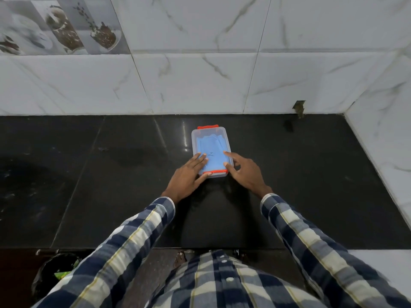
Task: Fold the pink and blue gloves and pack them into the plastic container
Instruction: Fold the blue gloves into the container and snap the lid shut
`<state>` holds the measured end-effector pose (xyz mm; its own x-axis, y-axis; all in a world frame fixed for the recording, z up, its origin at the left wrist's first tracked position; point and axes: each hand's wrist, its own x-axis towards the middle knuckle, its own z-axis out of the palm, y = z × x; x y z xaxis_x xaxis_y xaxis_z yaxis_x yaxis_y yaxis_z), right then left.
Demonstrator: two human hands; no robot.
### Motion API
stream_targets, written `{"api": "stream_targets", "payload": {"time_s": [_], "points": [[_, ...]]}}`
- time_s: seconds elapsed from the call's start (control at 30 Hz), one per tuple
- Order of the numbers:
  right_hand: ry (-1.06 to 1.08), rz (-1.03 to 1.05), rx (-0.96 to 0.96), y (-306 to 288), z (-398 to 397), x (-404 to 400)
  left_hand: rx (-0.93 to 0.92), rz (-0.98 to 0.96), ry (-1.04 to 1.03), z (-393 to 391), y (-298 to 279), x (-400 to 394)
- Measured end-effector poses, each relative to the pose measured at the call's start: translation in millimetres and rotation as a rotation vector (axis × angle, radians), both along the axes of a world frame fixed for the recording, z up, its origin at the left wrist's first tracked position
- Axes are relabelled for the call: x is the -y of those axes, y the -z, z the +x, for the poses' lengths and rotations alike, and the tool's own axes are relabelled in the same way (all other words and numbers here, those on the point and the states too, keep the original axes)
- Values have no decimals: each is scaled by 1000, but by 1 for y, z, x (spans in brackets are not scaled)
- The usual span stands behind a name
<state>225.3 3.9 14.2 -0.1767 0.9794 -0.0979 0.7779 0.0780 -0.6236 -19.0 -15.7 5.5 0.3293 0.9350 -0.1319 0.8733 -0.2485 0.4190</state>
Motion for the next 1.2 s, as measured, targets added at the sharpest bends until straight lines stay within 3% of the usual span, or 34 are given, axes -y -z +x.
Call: {"api": "stream_targets", "payload": {"time_s": [0.13, 0.2, 0.27, 0.57, 1.2], "points": [[37, -30, -112, -3, -8, -5, 316, 29, -276, 6, -6, -1], [74, -65, -211, -3, -13, -5, 502, -77, -415, 12, -12, -4], [96, -100, -294, -3, -13, -3, 648, -197, -401, 18, -17, -9], [170, -129, -274, 1, 45, 7, 591, -285, -282, 75, -21, -21], [582, -108, -326, -10, 288, 89, 697, -387, -68, 334, -16, 7]]}}
